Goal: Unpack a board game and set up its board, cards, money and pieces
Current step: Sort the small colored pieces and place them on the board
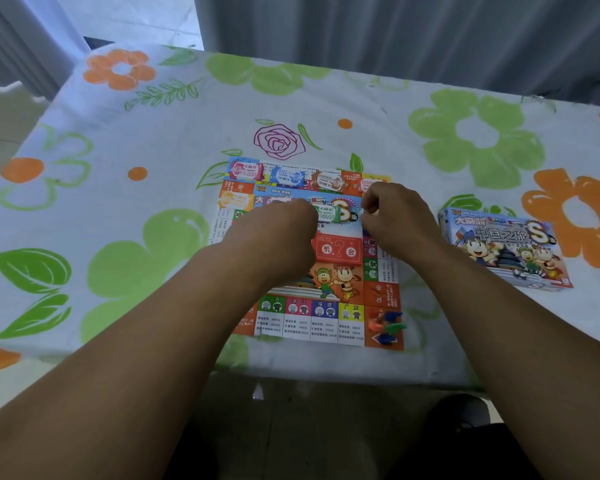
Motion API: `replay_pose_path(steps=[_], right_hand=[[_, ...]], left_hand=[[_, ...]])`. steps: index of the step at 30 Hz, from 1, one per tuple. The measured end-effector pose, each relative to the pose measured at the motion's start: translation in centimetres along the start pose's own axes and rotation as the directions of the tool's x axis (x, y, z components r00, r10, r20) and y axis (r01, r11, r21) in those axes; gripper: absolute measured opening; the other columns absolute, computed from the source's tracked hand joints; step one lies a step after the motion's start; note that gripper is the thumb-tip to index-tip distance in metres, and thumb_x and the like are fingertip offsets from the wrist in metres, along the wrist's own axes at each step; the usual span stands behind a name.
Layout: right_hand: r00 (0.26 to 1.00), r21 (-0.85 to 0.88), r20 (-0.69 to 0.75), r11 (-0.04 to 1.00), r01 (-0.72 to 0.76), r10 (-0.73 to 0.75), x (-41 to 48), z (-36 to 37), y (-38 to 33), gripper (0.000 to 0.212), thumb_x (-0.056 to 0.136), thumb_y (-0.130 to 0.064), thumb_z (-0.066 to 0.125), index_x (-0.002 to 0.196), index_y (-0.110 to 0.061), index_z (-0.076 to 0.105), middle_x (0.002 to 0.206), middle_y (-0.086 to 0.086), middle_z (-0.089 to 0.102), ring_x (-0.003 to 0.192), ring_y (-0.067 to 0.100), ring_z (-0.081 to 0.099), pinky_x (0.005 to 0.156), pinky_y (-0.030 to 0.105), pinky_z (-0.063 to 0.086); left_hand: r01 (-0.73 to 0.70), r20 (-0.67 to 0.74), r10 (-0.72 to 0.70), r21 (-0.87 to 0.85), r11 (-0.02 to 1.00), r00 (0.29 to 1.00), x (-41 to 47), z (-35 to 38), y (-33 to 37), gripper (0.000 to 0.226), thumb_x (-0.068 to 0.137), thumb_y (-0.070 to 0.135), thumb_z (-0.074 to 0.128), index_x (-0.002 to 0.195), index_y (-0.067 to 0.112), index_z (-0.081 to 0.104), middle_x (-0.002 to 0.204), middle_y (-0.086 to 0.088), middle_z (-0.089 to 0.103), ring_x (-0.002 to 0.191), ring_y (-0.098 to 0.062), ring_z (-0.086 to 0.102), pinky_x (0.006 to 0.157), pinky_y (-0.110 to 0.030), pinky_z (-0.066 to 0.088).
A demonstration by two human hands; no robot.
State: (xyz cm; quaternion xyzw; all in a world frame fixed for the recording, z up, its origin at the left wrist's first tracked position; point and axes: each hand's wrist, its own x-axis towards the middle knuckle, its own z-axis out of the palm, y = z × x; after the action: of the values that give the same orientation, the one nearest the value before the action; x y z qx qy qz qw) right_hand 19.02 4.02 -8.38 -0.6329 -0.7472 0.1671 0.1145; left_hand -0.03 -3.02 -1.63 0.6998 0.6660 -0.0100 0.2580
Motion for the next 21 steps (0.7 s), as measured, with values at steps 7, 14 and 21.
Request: replay_pose_path(steps=[7, 14, 21], right_hand=[[1.0, -0.04, 0.018, 0.999, -0.002, 0.003, 0.24, 0.07, 0.53, 0.008, 0.09, -0.012, 0.06, 0.097, -0.013, 0.063, 0.108, 0.006, 0.066, 0.093, 0.026, 0.06, 0.077, 0.04, 0.052], [0.999, -0.049, 0.031, 0.998, -0.041, 0.042, 0.35, 0.13, 0.56, 0.01, 0.091, -0.013, 0.059, 0.1, -0.015, 0.063, 0.111, 0.005, 0.065, 0.095, 0.027, 0.06, 0.078, 0.042, 0.052], [0.998, -0.074, 0.049, 0.997, -0.037, 0.04, 0.32, 0.36, 0.68, 0.01, 0.093, -0.015, 0.057, 0.102, -0.014, 0.062, 0.112, 0.008, 0.064, 0.095, 0.028, 0.06, 0.078, 0.042, 0.052]], left_hand=[[-0.004, 0.041, 0.005, -0.036, 0.999, 0.999, 0.47, 0.06, 0.2, 0.021, 0.09, 0.016, 0.06, 0.111, 0.021, 0.06, 0.102, 0.002, 0.068, 0.096, -0.021, 0.063, 0.084, -0.042, 0.055], [-0.009, 0.052, 0.011, -0.042, 0.999, 0.999, 0.63, 0.11, 0.2, 0.022, 0.09, 0.016, 0.061, 0.112, 0.02, 0.06, 0.102, 0.002, 0.069, 0.094, -0.02, 0.064, 0.083, -0.042, 0.056], [-0.009, 0.066, 0.012, -0.045, 0.999, 0.998, 0.64, 0.22, 0.23, 0.024, 0.09, 0.017, 0.061, 0.113, 0.021, 0.06, 0.103, 0.002, 0.068, 0.095, -0.021, 0.064, 0.084, -0.043, 0.056]])
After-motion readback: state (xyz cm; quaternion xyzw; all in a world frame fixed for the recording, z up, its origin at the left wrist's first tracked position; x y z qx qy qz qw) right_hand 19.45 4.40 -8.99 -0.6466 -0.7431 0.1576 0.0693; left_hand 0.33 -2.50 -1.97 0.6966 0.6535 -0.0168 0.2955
